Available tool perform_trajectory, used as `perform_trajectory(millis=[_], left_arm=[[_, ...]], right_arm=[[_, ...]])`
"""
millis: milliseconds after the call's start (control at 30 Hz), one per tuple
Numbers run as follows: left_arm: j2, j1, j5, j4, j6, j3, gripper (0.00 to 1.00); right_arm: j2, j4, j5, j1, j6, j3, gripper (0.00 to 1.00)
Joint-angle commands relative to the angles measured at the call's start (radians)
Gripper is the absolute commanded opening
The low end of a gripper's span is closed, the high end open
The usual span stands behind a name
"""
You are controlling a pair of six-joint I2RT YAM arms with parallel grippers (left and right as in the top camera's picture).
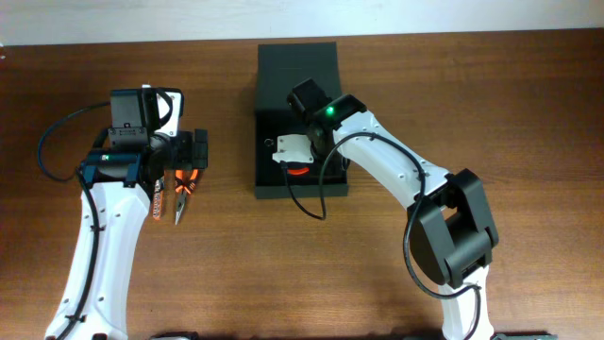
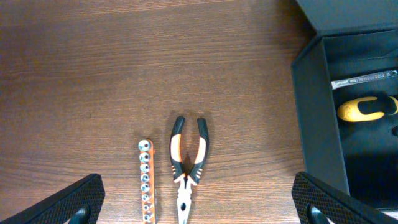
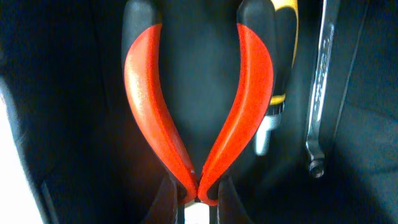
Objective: Pack container
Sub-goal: 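Carry the red pliers into the box and release them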
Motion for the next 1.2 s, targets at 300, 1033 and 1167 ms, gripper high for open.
perform_trajectory(millis=[300, 1033, 1167], left_arm=[[0.005, -0.002, 0.011, 0.003, -0.013, 0.019, 0.99], [0.005, -0.002, 0.011, 0.007, -0.013, 0.019, 0.99], [0.005, -0.002, 0.011, 0.006, -0.013, 0.019, 0.99]], right_arm=[[0.027, 0.065, -0.067, 0.025, -0.016, -0.004, 0.04], [0.078, 0.071, -0.065, 0.025, 0.018, -0.004, 0.04], [0.08, 0.106, -0.026, 0.02, 0.061, -0.004, 0.24]])
